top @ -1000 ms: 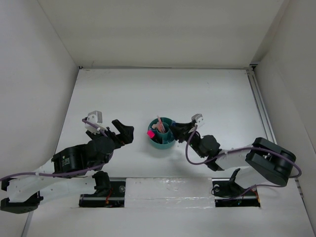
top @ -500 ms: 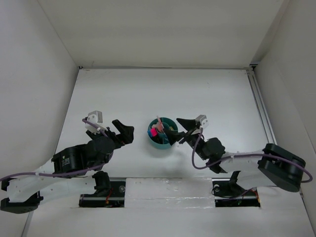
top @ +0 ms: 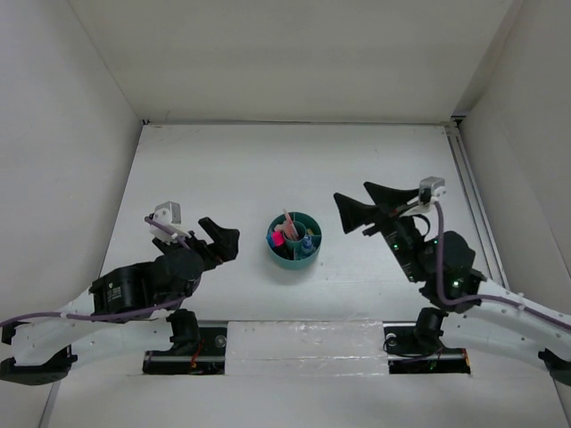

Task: Sort the stationery into containers
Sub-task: Reset both arms

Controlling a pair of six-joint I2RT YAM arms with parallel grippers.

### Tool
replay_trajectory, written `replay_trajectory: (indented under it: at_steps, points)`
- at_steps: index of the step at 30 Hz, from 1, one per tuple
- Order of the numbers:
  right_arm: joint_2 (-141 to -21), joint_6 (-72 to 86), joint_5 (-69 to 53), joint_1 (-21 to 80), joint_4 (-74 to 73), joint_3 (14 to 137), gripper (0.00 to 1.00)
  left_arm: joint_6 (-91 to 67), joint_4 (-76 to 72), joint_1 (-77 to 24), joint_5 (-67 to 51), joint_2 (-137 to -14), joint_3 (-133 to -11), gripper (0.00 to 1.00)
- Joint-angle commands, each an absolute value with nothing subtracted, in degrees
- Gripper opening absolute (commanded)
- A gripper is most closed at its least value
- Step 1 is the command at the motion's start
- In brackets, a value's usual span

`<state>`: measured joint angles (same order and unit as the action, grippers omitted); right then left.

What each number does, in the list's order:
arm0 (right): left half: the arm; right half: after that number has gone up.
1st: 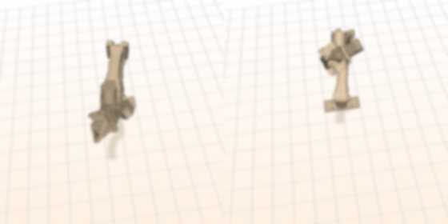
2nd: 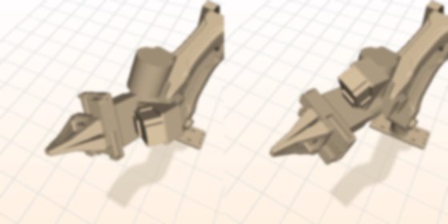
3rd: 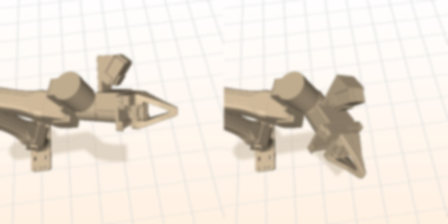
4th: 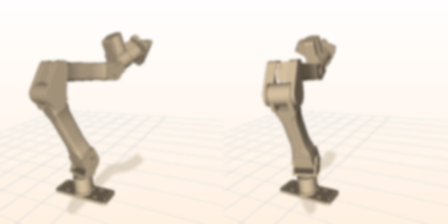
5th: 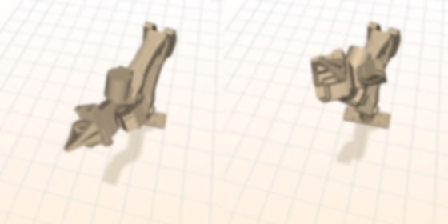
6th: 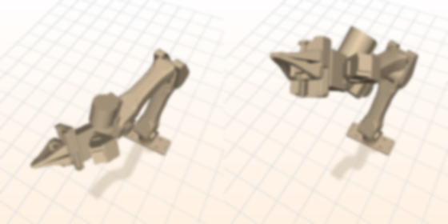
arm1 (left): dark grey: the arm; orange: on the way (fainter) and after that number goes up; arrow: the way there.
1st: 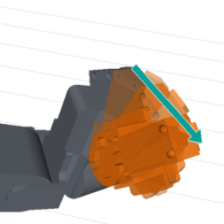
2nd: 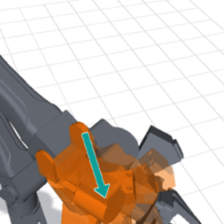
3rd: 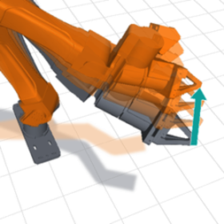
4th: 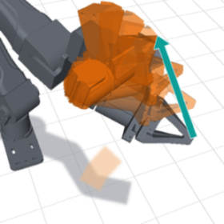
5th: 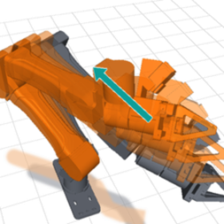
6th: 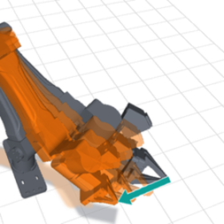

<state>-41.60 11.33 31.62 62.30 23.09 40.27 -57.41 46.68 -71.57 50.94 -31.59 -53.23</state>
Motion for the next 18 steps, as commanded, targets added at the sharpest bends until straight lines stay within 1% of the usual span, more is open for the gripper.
replay_trajectory:
  at_steps: [1, 2, 3, 6, 7, 9, 10, 13, 16, 18]
  points:
    - [-37.28, 16.78, 39.88, 62.58, -8.04, 47.97, 1.0, -60.47, 49.75, -71.81, 53.79, -31.11, -55.1, 1.0]
    - [-36.48, 18.27, 41.21, 62.58, -12.61, 51.21, 1.0, -60.99, 51.31, -71.81, 54.31, -31.11, -55.11, 1.0]
    - [-35.17, 21.85, 42.87, 62.58, -21.62, 52.81, 1.0, -61.0, 51.94, -71.81, 54.32, -31.11, -56.06, 1.0]
    - [-32.53, 26.88, 47.19, 62.58, -33.36, 58.42, 1.0, -63.18, 57.64, -71.81, 56.33, -31.11, -59.67, 1.0]
    - [-31.82, 29.94, 47.89, 62.58, -40.18, 59.84, 1.0, -63.8, 59.48, -71.81, 57.64, -31.11, -61.5, 1.0]
    - [-30.42, 32.6, 49.22, 62.58, -46.55, 64.04, 1.0, -65.38, 64.65, -71.81, 59.14, -31.11, -63.01, 1.0]
    - [-28.93, 35.65, 49.91, 62.58, -53.02, 65.55, 1.0, -64.61, 64.69, -71.81, 59.67, -30.5, -63.02, 1.0]
    - [-25.24, 39.28, 49.93, 62.58, -62.45, 70.47, 1.0, -64.6, 64.69, -71.81, 60.99, -24.98, -64.34, 1.0]
    - [-21.2, 42.89, 50.8, 63.11, -64.96, 71.98, 1.0, -65.13, 64.69, -71.81, 61.61, -21.46, -64.34, 1.0]
    - [-16.1, 37.02, 47.66, 63.11, -59.78, 71.37, 1.0, -65.74, 64.69, -71.81, 62.14, -18.82, -64.34, 1.0]
